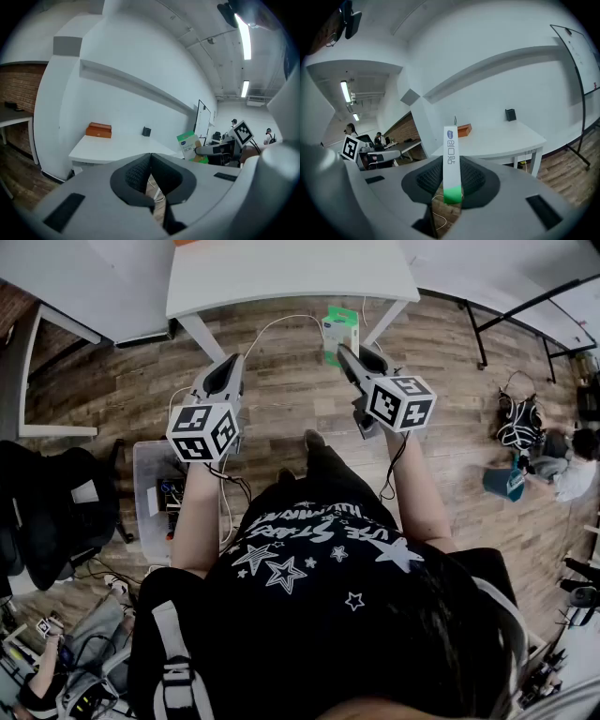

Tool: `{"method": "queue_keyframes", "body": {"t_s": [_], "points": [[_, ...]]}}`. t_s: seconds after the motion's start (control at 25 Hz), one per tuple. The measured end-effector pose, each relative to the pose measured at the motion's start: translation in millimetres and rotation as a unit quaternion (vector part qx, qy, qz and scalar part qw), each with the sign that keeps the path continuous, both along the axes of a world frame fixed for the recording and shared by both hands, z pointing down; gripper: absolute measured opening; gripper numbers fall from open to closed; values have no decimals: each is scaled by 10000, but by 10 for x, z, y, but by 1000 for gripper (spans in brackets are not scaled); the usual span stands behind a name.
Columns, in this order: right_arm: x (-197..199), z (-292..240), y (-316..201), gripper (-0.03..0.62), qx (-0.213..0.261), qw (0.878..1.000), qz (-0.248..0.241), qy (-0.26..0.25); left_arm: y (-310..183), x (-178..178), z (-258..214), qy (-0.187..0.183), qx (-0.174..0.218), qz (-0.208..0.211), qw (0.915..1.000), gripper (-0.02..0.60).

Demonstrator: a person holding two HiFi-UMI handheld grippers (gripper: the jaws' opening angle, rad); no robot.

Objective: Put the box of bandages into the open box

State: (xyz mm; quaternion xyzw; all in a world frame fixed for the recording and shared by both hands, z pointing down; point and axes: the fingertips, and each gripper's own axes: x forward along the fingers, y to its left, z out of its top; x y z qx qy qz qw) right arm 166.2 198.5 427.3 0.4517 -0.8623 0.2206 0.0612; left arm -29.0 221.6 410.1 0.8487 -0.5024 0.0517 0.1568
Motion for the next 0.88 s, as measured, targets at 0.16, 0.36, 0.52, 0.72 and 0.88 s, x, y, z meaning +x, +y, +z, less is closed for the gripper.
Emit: {"method": "queue_keyframes", "body": {"t_s": [0.16,0.36,0.52,0.72,0.88], "points": [[-51,-7,57,110,-17,10000,24,1,46,-35,13,37,-44,1,10000,20],[-105,-30,196,112,-1,10000,41,40,173,-84,-8,59,-20,27,10000,20],[-68,-12,191,110,-38,10000,61,49,185,-61,-13,48,-11,36,10000,20],[-96,-10,237,110,-16,10000,82,22,294,-134,-4,50,2,-21,10000,18],[-140,-26,299,112,-18,10000,86,-16,354,-205,24,140,-56,-82,9999,20]]}}
